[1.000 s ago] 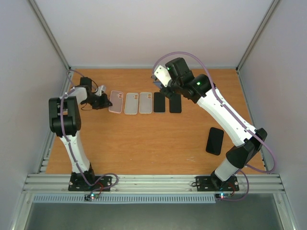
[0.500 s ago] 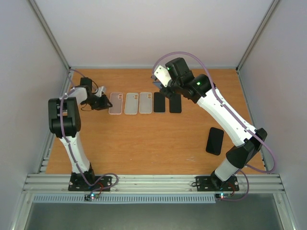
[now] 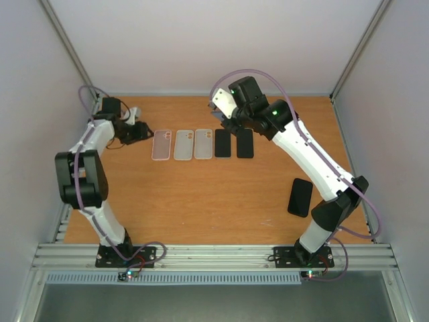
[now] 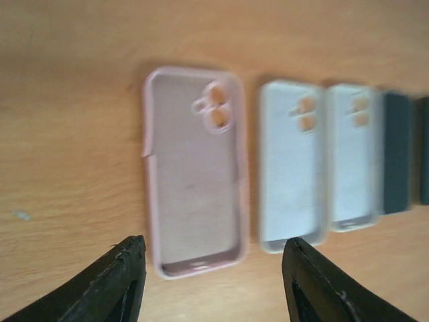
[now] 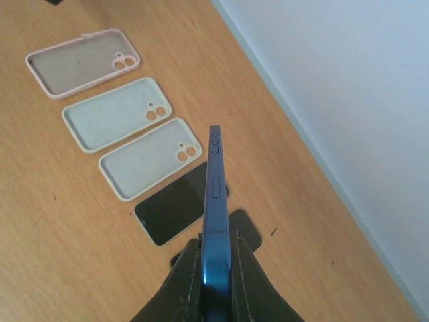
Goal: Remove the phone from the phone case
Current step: Place the phone case at the center of the board, then place the phone at the center of the board.
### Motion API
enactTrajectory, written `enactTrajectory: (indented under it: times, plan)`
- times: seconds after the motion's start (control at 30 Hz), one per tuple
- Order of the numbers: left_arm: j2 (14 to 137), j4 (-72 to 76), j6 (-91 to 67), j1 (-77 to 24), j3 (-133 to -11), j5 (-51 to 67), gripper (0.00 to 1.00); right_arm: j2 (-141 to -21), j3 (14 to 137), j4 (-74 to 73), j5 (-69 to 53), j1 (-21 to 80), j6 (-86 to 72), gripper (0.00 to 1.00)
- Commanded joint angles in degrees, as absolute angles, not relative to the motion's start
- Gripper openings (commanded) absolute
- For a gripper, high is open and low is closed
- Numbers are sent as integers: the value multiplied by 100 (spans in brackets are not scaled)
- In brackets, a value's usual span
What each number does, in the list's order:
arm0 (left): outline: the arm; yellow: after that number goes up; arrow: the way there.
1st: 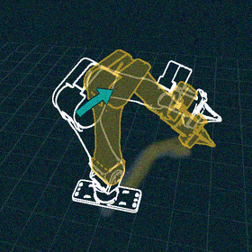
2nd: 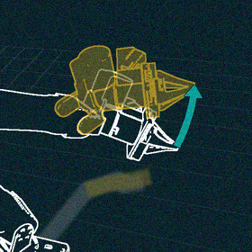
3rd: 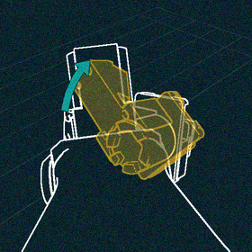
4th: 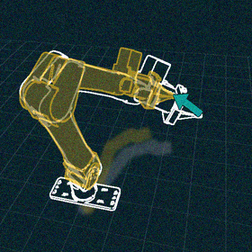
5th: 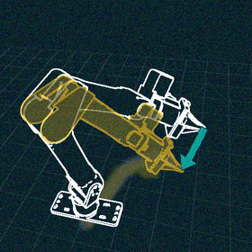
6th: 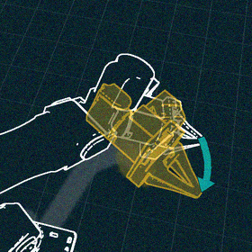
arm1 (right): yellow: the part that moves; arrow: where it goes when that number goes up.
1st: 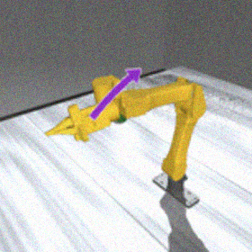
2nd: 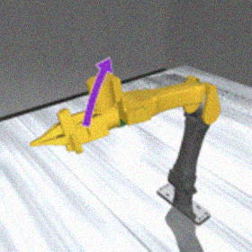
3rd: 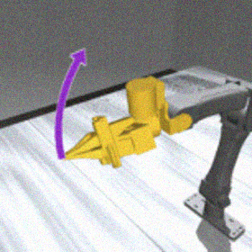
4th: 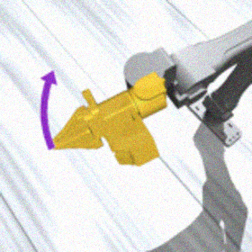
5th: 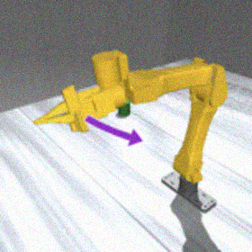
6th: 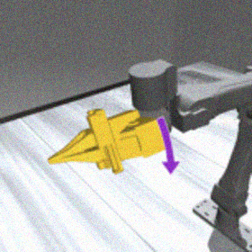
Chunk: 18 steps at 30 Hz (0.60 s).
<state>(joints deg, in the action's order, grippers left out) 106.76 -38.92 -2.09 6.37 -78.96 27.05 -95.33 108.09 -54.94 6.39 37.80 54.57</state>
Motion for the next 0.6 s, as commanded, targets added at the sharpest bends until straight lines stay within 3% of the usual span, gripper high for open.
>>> enactTrajectory:
  times: [0.0,0.37,0.57]
  plan:
    - [9835,-3787,-870,621,-8350,3668,57,-9676,11418,-5306,750,3778,5825,1]
    - [8710,-2126,-3344,337,-8508,5519,79,-9582,10946,-4119,1850,4362,7242,1]
    - [8611,-530,-5335,-233,-8075,6178,81,-9354,10056,-2793,2579,4841,8353,1]
